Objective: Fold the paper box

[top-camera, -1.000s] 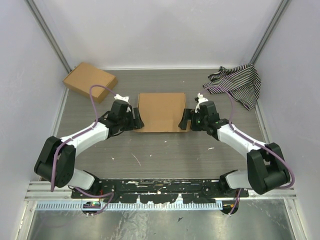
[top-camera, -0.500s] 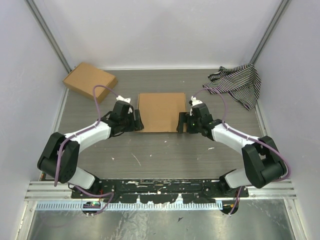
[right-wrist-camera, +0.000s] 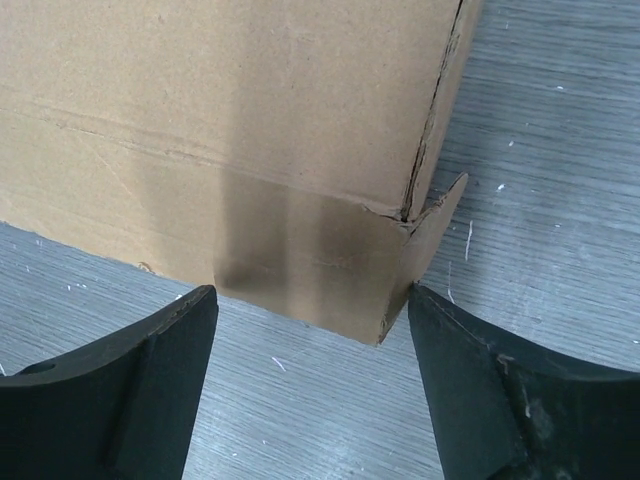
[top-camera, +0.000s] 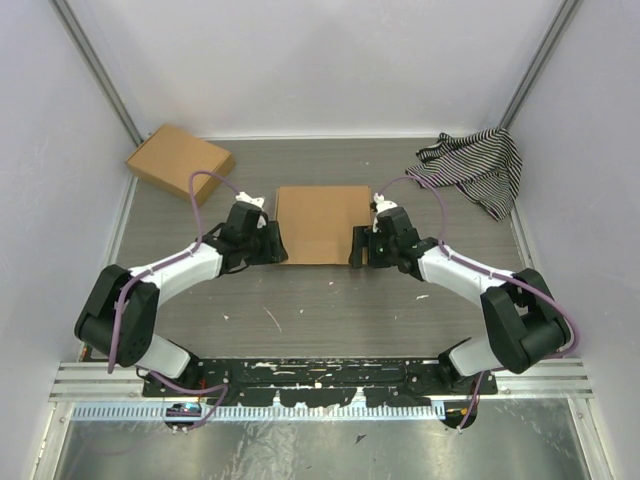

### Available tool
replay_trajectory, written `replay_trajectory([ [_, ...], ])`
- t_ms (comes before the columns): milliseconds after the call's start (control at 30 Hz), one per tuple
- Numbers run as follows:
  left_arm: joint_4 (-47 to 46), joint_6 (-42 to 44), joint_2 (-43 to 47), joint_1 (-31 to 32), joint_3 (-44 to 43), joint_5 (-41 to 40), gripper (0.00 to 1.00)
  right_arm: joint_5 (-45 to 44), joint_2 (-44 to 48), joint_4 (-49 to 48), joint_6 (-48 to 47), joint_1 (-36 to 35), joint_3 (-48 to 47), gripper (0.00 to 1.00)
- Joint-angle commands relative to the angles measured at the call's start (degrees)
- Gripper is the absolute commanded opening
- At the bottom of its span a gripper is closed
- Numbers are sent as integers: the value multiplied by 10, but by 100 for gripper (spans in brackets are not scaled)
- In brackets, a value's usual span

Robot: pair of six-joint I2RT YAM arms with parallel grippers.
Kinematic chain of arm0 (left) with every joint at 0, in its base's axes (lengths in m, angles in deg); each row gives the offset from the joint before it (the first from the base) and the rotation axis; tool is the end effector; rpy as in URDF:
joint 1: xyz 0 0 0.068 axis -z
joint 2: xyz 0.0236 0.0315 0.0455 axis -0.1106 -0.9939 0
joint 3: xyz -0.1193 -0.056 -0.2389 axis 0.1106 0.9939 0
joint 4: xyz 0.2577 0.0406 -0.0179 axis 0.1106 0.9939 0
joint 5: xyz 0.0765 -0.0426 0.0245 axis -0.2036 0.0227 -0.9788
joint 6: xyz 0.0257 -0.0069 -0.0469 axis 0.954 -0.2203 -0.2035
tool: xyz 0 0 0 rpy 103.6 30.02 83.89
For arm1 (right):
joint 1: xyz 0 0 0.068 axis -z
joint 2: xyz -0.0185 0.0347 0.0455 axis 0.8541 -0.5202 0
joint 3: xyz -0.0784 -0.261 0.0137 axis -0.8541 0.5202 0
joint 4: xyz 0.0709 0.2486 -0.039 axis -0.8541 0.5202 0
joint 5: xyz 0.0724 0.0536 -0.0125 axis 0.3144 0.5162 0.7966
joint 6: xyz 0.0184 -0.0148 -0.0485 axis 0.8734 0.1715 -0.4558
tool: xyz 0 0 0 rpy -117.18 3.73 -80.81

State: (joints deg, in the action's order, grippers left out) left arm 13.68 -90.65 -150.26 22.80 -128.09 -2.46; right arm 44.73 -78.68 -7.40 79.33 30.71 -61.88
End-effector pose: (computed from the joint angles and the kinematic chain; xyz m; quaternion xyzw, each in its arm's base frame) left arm 0.2600 -0.1478 0.1842 0.0057 0.9320 -0.2069 0.2975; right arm 0.2501 0.1351 0.1858 -0.0761 0.9256 0.1775 0.3256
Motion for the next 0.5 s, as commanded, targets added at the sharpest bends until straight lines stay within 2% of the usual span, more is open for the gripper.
replay_trajectory([
  [0, 12, 5, 27, 3, -18, 23, 59, -1, 18, 2, 7, -4, -22, 79],
  [233, 34, 2, 33, 2, -31, 58, 53, 19, 25, 29, 11, -4, -34, 70],
  [467, 48, 3, 35, 2, -39, 77, 48, 41, 41, 61, 13, -4, -58, 67],
])
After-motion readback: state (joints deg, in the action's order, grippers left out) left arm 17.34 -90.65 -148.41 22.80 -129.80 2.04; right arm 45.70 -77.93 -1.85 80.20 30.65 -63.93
